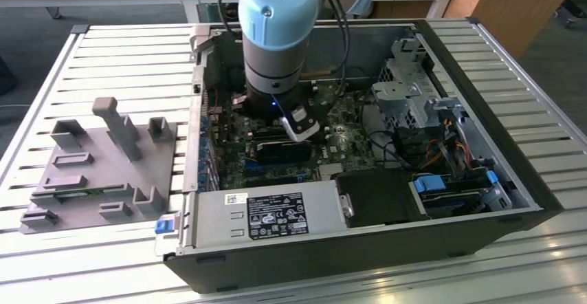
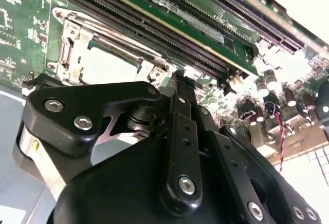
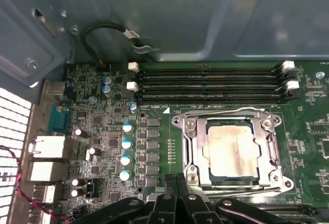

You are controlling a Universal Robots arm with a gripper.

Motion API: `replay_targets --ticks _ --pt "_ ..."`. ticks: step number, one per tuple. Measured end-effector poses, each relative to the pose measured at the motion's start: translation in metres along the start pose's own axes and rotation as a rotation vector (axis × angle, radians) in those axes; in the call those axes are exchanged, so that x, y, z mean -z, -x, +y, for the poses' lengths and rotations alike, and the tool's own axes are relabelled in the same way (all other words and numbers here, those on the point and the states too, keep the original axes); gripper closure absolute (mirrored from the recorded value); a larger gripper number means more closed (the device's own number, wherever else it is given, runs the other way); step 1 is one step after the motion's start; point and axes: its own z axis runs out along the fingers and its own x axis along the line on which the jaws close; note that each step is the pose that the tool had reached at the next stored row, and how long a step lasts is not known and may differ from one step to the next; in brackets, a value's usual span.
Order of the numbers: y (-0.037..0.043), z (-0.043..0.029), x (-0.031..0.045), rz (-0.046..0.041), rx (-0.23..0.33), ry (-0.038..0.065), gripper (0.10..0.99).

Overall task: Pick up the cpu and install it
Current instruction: 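Install the second cpu locking lever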

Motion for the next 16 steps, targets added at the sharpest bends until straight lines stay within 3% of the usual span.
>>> replay_targets --ticks 16 --pt "-0.0005 0.009 0.0232 -0.0003 -0.001 0.002 0.98"
